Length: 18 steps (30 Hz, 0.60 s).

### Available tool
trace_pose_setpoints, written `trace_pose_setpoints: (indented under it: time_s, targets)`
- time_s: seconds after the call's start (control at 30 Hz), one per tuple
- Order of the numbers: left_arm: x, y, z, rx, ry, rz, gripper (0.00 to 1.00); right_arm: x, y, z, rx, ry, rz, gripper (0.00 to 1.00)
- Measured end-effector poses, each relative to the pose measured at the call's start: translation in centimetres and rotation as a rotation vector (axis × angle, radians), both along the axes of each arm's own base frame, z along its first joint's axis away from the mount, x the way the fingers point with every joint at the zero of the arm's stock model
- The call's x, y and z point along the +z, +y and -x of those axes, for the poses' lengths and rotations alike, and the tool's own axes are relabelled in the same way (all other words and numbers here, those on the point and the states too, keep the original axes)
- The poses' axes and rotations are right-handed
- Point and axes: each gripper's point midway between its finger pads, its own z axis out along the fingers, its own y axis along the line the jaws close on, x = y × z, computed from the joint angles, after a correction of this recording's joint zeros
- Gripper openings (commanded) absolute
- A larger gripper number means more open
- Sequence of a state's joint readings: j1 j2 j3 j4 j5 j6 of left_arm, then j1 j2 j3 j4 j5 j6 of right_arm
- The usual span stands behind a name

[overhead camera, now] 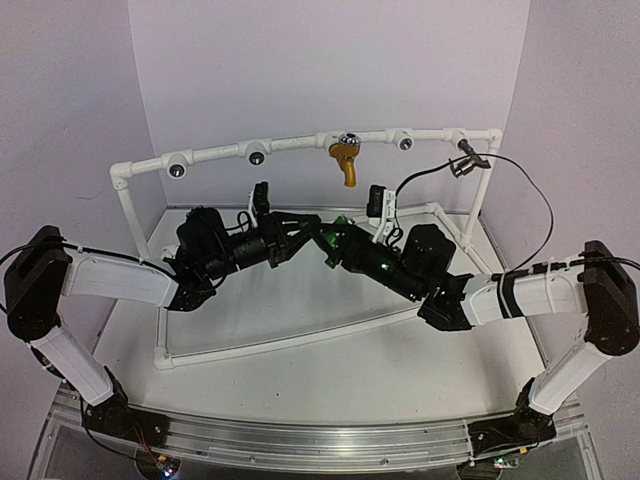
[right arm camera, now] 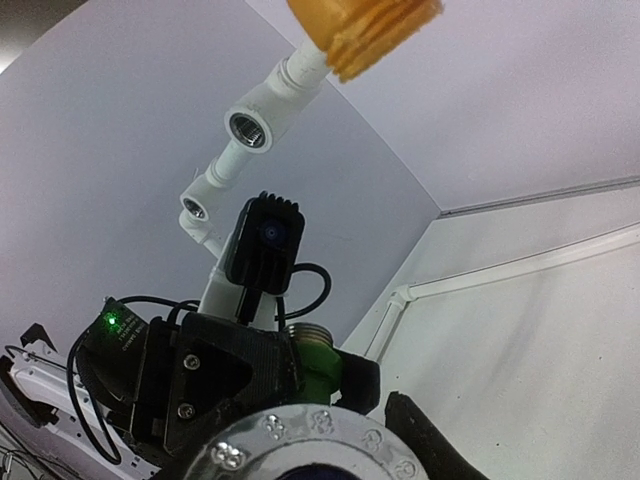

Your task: Install the water faucets

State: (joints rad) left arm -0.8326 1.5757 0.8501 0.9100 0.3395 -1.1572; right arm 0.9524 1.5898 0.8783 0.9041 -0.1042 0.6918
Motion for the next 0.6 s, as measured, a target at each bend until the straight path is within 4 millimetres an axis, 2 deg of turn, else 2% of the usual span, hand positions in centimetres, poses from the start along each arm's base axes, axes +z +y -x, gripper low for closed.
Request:
trace_pose_setpoints:
  time_s: [0.13,0.27,0.33,0.43,0.6]
  targets:
    - [-0.09,0.01,0.01,0.0,0.001,-0.002,0.0,0.01,0.11,0.16,0.012,0.0,0.0,0.42]
    - [-0.09,0.01,0.01,0.0,0.0,-0.002,0.0,-0.23,0.33,0.33,0.028,0.007,0.001,0.52]
    - [-0.07,0.01,0.01,0.001,-0.002,-0.002,0.0,-0.39,0.44,0.41,0.036,0.015,0.0,0.53]
    - [-0.04,0.06,0.04,0.002,-0.004,-0.003,0.0,-0.5,0.49,0.48,0.041,0.017,0.003,0.46]
    - [-0.11,0.18,0.07,0.005,-0.004,-0.004,0.0,-0.74,0.41,0.48,0.038,0.023,0.005,0.23]
